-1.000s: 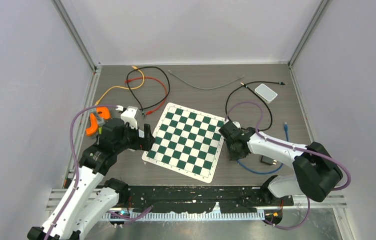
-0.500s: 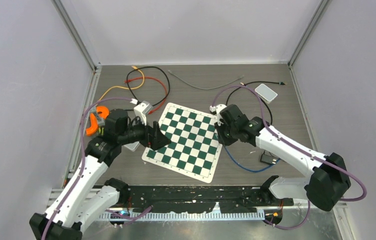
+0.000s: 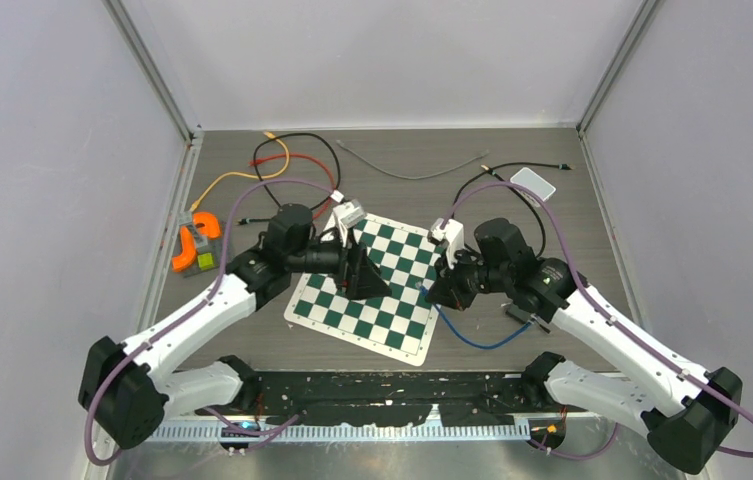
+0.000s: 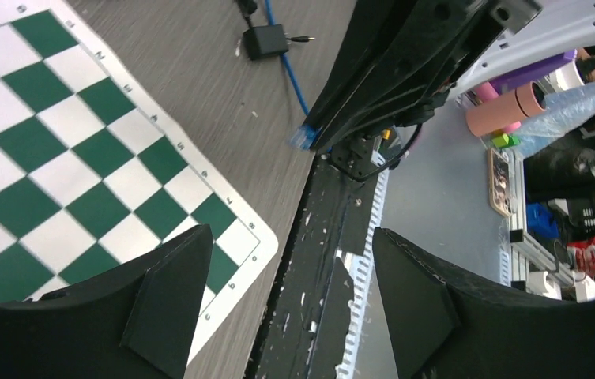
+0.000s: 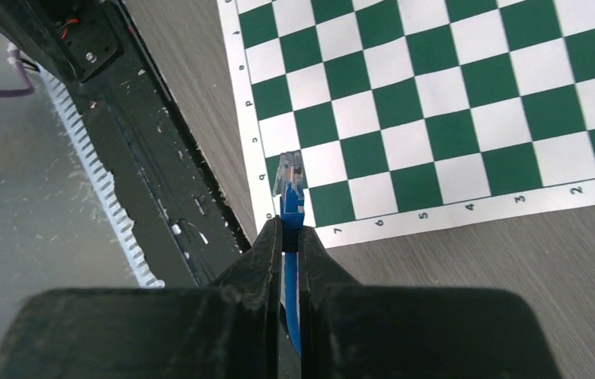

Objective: Insert the plug into the switch port
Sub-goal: Pick up the connector from the center of the board.

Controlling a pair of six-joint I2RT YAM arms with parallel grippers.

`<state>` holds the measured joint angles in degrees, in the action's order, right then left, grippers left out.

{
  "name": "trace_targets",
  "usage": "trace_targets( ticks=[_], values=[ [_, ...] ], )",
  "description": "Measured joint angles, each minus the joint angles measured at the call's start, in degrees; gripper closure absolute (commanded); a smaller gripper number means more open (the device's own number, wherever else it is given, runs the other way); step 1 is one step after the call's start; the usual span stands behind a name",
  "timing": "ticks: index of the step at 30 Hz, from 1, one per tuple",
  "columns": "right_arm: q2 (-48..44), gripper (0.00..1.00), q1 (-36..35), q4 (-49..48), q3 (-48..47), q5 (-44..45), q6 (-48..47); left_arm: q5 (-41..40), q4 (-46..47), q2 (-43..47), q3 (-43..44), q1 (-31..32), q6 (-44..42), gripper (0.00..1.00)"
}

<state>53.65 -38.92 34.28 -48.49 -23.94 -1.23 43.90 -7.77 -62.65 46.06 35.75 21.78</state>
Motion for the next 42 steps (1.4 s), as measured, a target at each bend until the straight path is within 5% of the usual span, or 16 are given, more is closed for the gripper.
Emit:
trace_targets(
  ticks=[22, 31, 37, 39, 40, 42],
  values=[
    [-2.8, 0.95, 0.0, -1.1, 1.3, -8.3, 0.2, 12.0, 27.9, -18.2, 2.6, 6.3, 8.6, 0.6],
    [-4.9, 0.95, 0.0, -1.9, 1.4, -7.6, 1.8, 14.2, 31.3, -19.0, 2.3, 6.6, 9.8, 0.61],
    [-5.4, 0.94, 0.0, -3.1, 2.0, -7.4, 3.4, 14.4, 31.6, -19.1, 2.0, 6.8, 10.0, 0.9],
    [-5.4, 0.85, 0.0, -3.2, 2.2, -7.0, 3.9, 14.4, 31.7, -19.2, 1.9, 6.9, 10.5, 0.96],
    [-5.4, 0.7, 0.0, -3.1, 2.2, -6.7, 4.2, 14.4, 31.8, -19.3, 1.8, 6.9, 10.6, 0.98],
    [-5.5, 0.56, 0.0, -3.0, 2.2, -5.0, 5.0, 14.1, 32.0, -19.5, 1.7, 6.9, 11.1, 0.99]
  ],
)
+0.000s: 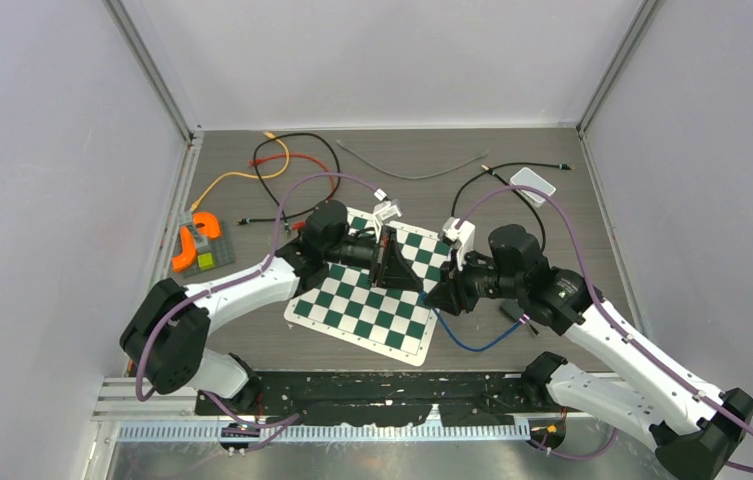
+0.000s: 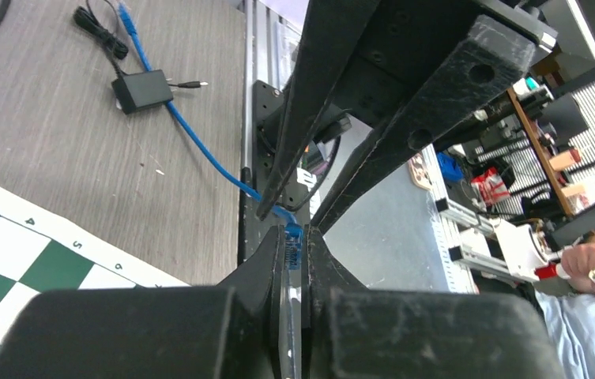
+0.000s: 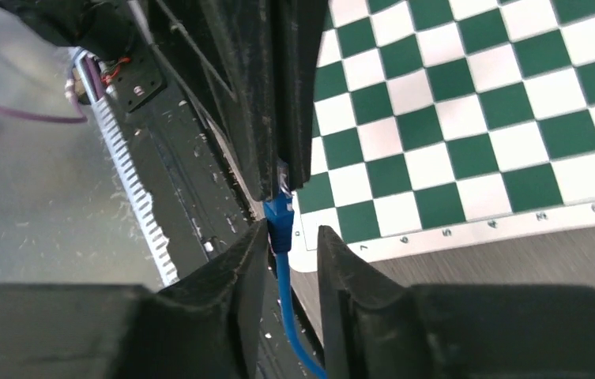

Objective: Insert the plug into the switch port
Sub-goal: Pick up the connector from the center of the board.

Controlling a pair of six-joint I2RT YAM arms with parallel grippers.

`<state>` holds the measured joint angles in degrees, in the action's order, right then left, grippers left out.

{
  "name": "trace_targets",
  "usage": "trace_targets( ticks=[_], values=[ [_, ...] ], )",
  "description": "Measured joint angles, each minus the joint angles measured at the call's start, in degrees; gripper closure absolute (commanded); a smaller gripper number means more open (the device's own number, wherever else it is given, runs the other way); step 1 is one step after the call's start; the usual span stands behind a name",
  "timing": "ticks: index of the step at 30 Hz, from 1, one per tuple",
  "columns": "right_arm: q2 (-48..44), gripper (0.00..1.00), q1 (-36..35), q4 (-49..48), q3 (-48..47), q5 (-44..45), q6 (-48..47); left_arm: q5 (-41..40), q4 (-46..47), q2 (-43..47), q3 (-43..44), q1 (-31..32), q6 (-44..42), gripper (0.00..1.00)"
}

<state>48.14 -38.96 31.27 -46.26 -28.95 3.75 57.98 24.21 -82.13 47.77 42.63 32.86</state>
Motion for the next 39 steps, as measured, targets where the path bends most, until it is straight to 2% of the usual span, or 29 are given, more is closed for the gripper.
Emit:
trace_targets(
  ticks=[2, 4, 11, 20, 26, 31, 33, 34, 36, 39],
  values=[
    [-0.7, 0.48, -0.1, 0.0, 0.0, 3.3, 0.7, -1.1, 0.0, -0.1, 0.0, 0.0, 1.1, 0.96],
    [-2.1, 0.44, -0.1, -0.3, 0.0, 6.8, 1.1, -3.2, -0.2, -0.1, 0.0, 0.0, 3.0, 0.97],
    [-9.3, 0.43, -1.9, -6.4, 2.7, 17.3, -2.2, -13.2, -2.1, -0.1, 0.0, 0.1, 13.3, 0.97],
    [-7.4, 0.45, -5.1, -11.2, 5.4, 21.7, -5.4, -22.1, -9.0, 0.8, 2.7, 0.7, 22.3, 0.97],
    [-5.3, 0.53, -7.3, -11.6, 6.1, 25.5, -6.7, -25.2, -12.6, 2.3, 4.0, 0.9, 23.7, 0.97],
    [-4.1, 0.73, -9.2, -13.0, 6.2, 28.2, -7.2, -26.5, -14.5, 2.3, 4.1, 0.9, 24.2, 0.97],
    [-4.1, 0.85, -9.6, -13.7, 6.4, 28.7, -7.3, -27.0, -14.8, 2.3, 4.1, 0.9, 24.4, 0.96],
    [-4.1, 0.92, -9.8, -13.9, 6.6, 28.9, -7.4, -27.2, -15.0, 2.3, 4.2, 0.9, 24.4, 0.92],
    [-4.3, 0.94, -10.2, -14.4, 6.9, 29.6, -7.6, -27.6, -15.3, 2.4, 4.2, 0.9, 24.6, 0.8],
    [-4.8, 0.95, -10.8, -14.6, 7.0, 30.8, -7.5, -28.0, -15.6, 2.9, 4.3, 0.9, 24.7, 0.55]
  ],
)
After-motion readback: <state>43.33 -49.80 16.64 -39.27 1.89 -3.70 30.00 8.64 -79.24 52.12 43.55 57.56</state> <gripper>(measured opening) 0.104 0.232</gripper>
